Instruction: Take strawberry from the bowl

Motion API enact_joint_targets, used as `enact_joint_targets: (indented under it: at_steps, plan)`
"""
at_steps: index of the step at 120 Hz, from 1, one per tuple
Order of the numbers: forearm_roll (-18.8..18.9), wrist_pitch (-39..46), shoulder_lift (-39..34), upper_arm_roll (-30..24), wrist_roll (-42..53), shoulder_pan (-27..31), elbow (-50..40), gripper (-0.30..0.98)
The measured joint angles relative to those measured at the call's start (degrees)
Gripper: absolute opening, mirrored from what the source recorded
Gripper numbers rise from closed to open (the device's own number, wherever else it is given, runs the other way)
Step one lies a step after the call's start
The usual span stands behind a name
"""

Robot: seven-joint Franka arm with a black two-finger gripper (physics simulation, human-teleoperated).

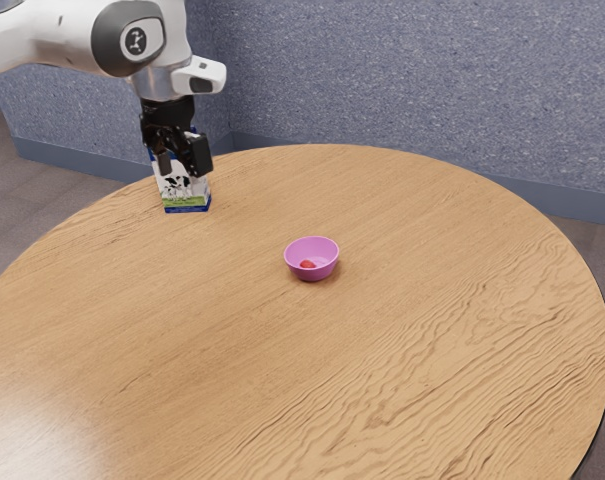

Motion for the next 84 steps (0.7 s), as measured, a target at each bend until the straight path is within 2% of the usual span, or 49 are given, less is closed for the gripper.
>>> enact_joint_targets:
  at_steps: [25, 40, 62, 73, 84]
  plan:
    - [0.02, 0.18, 0.95, -0.23, 0.13, -0.35, 2.47, 0.69]
    - [0.46, 0.29, 12.02, -1.44, 0.11, -0.83, 16.58, 0.69]
    - [1.05, 1.37, 27.0, -3.28, 1.0, -0.41, 30.9, 0.69]
    - [1.06, 1.73, 32.3, -3.58, 1.37, -0.27, 35.38, 0.68]
    - [1.04, 2.69, 36.48, -4.14, 1.83, -0.32, 37.59, 0.58]
